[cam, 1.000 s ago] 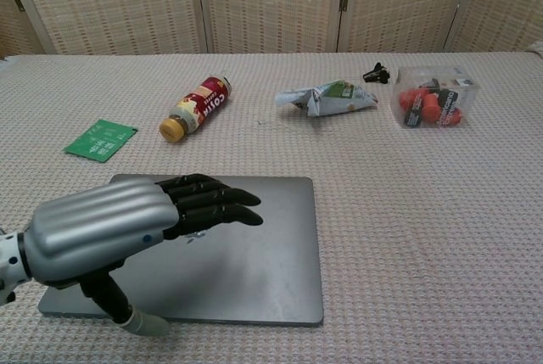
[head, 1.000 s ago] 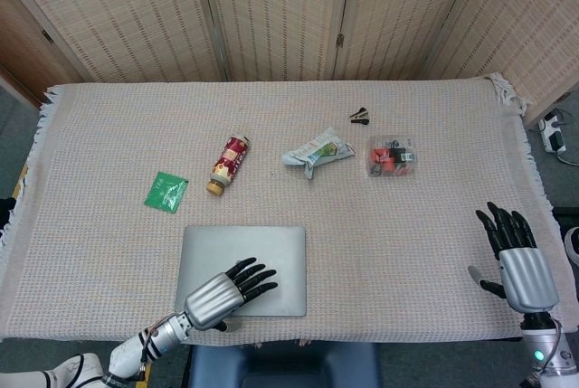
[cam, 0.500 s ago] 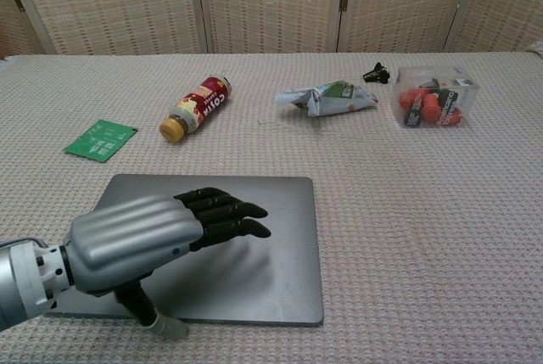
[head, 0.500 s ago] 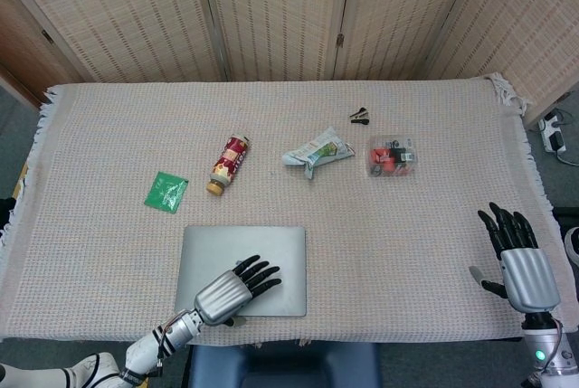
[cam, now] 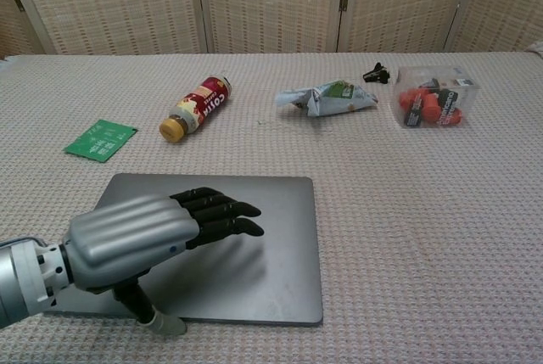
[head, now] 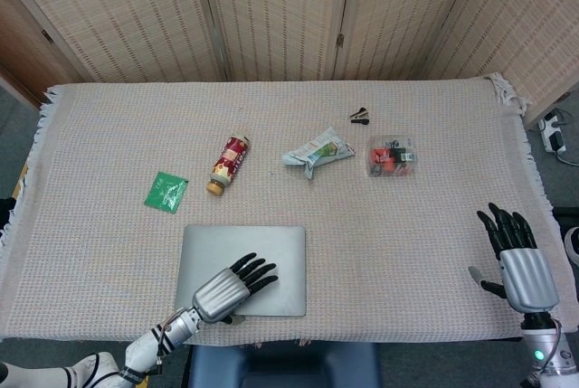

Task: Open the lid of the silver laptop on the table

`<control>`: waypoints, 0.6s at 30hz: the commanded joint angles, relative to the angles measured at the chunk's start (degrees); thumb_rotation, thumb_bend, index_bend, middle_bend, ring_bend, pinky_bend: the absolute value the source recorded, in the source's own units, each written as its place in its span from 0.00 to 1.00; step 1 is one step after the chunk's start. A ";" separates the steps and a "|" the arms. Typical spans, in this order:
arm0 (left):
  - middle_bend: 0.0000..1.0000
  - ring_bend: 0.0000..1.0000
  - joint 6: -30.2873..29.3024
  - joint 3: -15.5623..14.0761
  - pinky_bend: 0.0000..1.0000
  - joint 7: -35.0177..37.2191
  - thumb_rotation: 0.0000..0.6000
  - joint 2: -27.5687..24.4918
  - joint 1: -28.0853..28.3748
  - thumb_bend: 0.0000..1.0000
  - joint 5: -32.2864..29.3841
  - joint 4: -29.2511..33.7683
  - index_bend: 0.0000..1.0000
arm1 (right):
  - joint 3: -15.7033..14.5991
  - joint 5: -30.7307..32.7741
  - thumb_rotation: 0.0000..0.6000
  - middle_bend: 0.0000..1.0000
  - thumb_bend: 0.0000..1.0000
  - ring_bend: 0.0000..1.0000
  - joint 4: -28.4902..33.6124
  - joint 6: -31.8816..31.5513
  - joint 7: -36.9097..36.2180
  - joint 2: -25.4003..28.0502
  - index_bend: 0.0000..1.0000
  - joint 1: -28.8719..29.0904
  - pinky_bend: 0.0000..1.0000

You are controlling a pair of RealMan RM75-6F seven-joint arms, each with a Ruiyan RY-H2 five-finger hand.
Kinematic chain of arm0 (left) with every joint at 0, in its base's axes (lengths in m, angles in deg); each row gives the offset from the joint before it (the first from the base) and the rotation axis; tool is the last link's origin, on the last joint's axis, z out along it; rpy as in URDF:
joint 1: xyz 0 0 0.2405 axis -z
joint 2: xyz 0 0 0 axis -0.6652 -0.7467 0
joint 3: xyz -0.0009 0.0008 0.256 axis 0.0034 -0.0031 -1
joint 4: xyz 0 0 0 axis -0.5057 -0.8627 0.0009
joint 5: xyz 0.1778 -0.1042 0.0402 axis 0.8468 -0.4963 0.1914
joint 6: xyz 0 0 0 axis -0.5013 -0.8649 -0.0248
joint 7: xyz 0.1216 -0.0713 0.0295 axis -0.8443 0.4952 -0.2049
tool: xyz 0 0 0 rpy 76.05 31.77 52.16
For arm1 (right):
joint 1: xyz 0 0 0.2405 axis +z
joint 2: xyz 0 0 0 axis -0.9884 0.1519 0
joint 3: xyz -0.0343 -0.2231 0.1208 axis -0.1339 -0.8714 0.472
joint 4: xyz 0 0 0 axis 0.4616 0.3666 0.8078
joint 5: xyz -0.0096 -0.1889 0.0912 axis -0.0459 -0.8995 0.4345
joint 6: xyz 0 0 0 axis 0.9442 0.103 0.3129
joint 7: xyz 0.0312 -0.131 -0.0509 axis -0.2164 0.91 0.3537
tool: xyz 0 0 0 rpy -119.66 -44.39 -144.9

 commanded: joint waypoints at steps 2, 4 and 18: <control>0.07 0.06 -0.27 -0.28 0.00 0.34 1.00 -0.14 0.09 0.32 -0.11 -0.07 0.15 | -0.03 0.02 1.00 0.00 0.27 0.00 0.00 0.08 0.05 -0.04 0.00 -0.03 0.00; 0.08 0.06 -0.37 -0.46 0.00 0.49 1.00 -0.22 0.15 0.37 -0.17 -0.18 0.14 | 0.02 -0.06 1.00 0.00 0.27 0.00 0.10 -0.11 0.13 0.00 0.00 -0.09 0.00; 0.10 0.06 -5.92 -1.14 0.00 2.85 1.00 2.25 -1.51 0.53 0.86 -5.87 0.15 | -1.21 -2.43 1.00 0.00 0.27 0.00 0.51 -0.22 -0.69 -0.55 0.00 -0.07 0.00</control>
